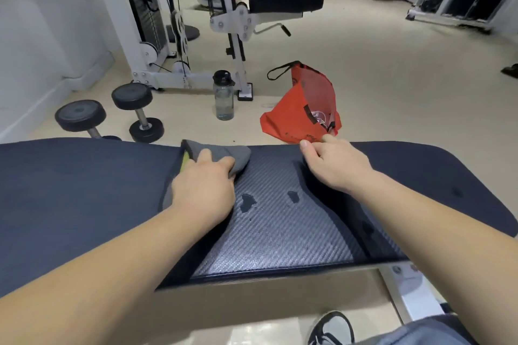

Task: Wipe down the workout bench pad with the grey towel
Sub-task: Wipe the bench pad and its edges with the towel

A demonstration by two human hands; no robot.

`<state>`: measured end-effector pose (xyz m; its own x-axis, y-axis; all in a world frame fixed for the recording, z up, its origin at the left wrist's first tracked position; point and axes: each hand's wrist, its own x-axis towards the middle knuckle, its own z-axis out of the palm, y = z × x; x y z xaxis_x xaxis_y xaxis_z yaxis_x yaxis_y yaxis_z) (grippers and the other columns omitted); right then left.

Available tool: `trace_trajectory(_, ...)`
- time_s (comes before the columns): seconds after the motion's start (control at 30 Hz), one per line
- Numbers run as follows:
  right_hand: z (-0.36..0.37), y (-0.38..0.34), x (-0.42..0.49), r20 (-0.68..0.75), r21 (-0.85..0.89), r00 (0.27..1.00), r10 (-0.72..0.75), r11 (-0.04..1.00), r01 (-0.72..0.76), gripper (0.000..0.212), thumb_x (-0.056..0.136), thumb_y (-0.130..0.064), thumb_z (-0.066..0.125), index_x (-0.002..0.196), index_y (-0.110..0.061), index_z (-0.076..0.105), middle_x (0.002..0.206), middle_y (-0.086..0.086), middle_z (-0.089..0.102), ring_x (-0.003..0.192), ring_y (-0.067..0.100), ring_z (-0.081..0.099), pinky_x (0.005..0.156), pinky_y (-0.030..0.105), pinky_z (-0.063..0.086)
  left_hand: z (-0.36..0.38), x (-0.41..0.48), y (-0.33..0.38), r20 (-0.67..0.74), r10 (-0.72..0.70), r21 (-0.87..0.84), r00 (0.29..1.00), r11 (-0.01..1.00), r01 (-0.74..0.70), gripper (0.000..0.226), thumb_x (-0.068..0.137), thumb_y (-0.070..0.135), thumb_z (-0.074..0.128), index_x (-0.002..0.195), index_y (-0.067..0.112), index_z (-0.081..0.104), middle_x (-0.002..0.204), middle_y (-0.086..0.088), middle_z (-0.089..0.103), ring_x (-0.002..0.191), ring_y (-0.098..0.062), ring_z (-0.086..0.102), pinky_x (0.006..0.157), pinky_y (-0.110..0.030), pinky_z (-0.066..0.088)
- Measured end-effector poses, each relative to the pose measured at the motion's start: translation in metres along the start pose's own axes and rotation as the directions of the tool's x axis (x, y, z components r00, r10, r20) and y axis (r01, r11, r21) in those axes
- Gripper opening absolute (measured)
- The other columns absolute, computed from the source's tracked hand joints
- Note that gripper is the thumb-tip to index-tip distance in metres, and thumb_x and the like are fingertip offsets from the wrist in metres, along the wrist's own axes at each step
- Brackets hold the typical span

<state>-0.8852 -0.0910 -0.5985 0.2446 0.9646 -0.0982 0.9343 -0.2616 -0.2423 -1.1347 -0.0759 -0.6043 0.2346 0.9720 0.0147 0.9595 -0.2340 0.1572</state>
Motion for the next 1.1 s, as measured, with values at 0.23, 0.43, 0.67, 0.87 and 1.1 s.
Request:
trace_trajectory(0.23,0.005,-0.008,0.005,-0.05,-0.017,0.999,-0.007,1.0,0.006,0.063,0.106,-0.058,0.02,0.119,-0.026,0.073,0.121,0.005,0.055,0.125,0.033,0.048,0.1,0.05,0.047,0.014,-0.039,0.031,-0.047,0.421,0.045,0.906,0.907,-0.419,0.032,0.099,0.046,0.044,0.13,0.042,0.047,0.122,0.005,0.047,0.113,-0.024,0.051,0.073,-0.036,0.05)
trace_trajectory(0.43,0.006,-0.005,0.0,-0.038,0.005,0.999,-0.002,1.0,0.003,0.065,0.107,-0.058,0.017,0.111,-0.026,0.074,0.109,-0.001,0.048,0.123,0.03,0.048,0.097,0.049,0.049,0.004,-0.001,-0.001,-0.019,-0.024,0.087,1.0,0.996,0.026,0.032,0.096,0.034,0.047,0.127,0.026,0.053,0.12,-0.011,0.047,0.113,-0.038,0.052,0.079,-0.045,0.047)
trace_trajectory(0.67,0.007,-0.006,0.006,-0.068,0.028,0.998,0.015,1.0,-0.013,0.071,0.105,-0.061,0.014,0.097,-0.024,0.074,0.116,0.002,0.055,0.121,0.033,0.048,0.099,0.05,0.048,0.011,-0.062,0.057,0.044,0.681,-0.116,0.731,0.73,-0.673,0.043,0.092,0.034,0.051,0.134,0.043,0.048,0.118,0.002,0.045,0.113,-0.025,0.048,0.075,-0.038,0.049)
trace_trajectory(0.87,0.007,-0.001,0.002,-0.012,0.051,1.0,0.002,0.999,-0.002,0.062,0.106,-0.06,0.017,0.092,-0.029,0.069,0.108,-0.002,0.05,0.122,0.031,0.048,0.1,0.051,0.047,0.011,0.02,0.001,-0.008,0.066,0.008,0.998,0.998,-0.066,0.042,0.096,0.03,0.048,0.138,0.04,0.049,0.128,-0.005,0.046,0.121,-0.032,0.047,0.086,-0.046,0.05)
trace_trajectory(1.1,0.002,0.0,0.0,-0.077,0.076,0.997,0.001,0.997,0.005,0.064,0.107,-0.057,0.021,0.072,-0.022,0.062,0.099,0.0,0.055,0.111,0.033,0.056,0.091,0.047,0.05,0.016,-0.033,0.082,0.078,0.451,-0.16,0.889,0.886,-0.435,0.044,0.092,0.025,0.053,0.131,0.044,0.054,0.124,0.001,0.047,0.128,-0.03,0.042,0.094,-0.043,0.047)
